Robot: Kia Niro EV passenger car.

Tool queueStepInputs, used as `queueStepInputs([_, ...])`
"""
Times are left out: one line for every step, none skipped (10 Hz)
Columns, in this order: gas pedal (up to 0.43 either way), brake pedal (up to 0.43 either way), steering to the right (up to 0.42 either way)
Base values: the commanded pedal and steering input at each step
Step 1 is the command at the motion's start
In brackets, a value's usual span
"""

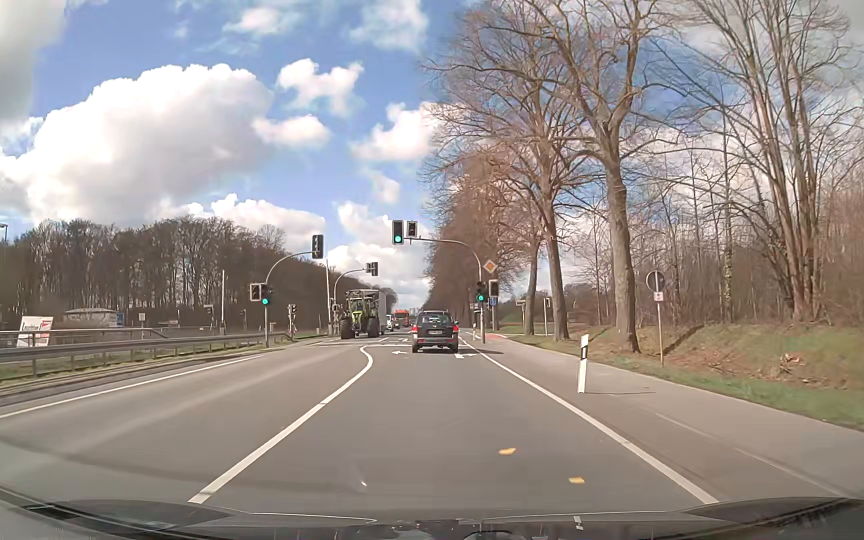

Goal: Follow the waypoints while adhering to traffic rules and regulations

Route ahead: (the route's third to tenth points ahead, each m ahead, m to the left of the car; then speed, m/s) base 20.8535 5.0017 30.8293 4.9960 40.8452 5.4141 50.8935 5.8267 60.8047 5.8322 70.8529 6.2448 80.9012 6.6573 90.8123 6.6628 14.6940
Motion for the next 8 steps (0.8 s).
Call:
queueStepInputs([0.248,0.0,-0.002])
queueStepInputs([0.24,0.0,-0.002])
queueStepInputs([0.24,0.0,-0.002])
queueStepInputs([0.24,0.0,-0.003])
queueStepInputs([0.228,0.0,-0.004])
queueStepInputs([0.22,0.0,-0.005])
queueStepInputs([0.209,0.0,-0.007])
queueStepInputs([0.197,0.0,-0.009])
